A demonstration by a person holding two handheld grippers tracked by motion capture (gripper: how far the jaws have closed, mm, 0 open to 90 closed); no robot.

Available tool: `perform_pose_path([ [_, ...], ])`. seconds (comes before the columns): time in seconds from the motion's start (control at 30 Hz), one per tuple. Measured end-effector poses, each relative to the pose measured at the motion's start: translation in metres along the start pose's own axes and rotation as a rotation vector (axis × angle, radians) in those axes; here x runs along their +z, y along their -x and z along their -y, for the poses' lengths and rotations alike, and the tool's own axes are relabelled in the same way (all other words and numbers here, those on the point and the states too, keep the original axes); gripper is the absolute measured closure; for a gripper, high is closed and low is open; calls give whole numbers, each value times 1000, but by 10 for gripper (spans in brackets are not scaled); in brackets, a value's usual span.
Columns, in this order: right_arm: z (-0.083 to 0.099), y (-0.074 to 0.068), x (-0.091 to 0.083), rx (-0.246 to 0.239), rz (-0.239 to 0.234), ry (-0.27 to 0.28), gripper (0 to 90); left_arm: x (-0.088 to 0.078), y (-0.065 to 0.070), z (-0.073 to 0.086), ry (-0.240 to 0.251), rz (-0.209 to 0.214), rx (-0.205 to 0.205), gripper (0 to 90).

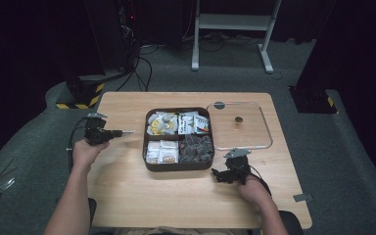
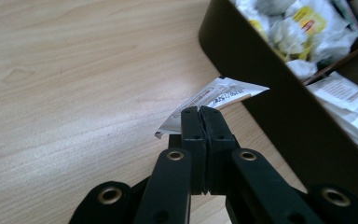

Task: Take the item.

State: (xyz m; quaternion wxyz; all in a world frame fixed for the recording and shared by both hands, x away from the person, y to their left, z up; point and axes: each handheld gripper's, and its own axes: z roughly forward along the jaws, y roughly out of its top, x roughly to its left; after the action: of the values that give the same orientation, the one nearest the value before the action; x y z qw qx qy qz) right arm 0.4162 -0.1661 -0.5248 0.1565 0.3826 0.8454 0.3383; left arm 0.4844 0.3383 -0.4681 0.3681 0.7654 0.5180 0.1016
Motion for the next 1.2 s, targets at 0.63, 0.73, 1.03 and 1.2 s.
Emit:
perform_pose_path([
  [0.63,0,0,0,-2,-1,1,78,33,10,3,-80,10,43,887],
  [0.73,0,0,0,-2,0,1,78,33,9,3,-80,13,39,884],
  [1.03,0,0,0,-2,0,1,78,31,7,4,-72,40,7,784],
  [1.2,0,0,0,-2,-1,1,78,25,8,2,-43,28,14,726],
])
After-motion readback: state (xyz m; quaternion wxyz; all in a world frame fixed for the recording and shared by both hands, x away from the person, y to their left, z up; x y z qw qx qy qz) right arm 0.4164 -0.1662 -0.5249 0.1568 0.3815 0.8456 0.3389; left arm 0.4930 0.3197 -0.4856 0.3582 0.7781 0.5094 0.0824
